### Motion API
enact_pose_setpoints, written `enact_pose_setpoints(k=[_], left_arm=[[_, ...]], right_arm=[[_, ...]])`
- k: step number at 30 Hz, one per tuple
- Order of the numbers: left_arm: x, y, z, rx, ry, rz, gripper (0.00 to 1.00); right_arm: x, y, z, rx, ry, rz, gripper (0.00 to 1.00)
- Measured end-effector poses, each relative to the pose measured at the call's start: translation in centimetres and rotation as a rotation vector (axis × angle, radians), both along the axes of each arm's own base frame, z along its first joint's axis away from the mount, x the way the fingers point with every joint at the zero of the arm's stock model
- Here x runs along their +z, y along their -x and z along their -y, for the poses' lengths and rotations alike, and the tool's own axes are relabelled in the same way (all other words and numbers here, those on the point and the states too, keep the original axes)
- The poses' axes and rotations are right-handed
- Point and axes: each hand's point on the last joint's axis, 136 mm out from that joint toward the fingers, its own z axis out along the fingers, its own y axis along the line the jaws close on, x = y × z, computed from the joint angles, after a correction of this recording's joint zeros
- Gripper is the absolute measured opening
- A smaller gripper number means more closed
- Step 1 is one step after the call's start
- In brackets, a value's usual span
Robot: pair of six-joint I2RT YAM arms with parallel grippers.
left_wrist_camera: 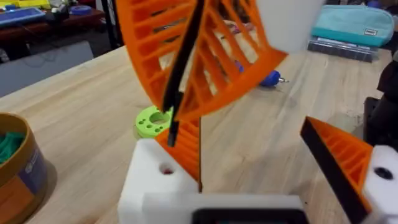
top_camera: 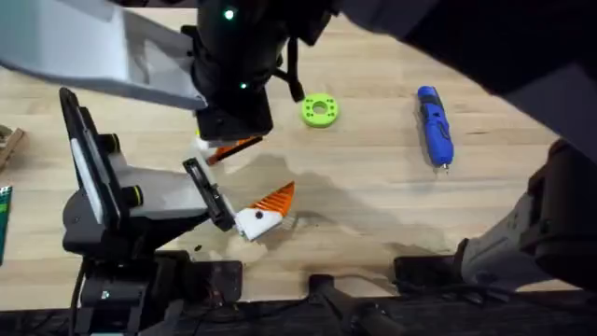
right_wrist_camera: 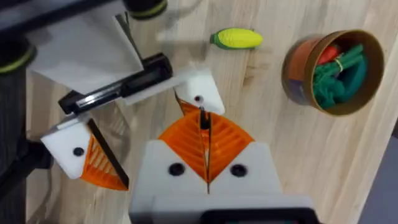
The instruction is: Pick up the gripper from the table and insert it into the empty holder that is missing its gripper. Then pick up a screw, insert it into the mounting hole, and use the screwdriver to tighten it. Finally, clean up the table by picking up the vegetable and placing it into the bucket.
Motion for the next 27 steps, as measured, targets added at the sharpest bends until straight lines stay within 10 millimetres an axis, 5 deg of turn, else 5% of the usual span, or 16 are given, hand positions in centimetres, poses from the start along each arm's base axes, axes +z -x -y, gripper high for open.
enact_pose_setpoints(k=[27], left_arm=[[0.0, 0.0, 0.0, 0.000, 0.000, 0.000, 0.985]], right_arm=[[-1.4, -0.3, -0.3, -0.018, 0.059, 0.034, 0.007]])
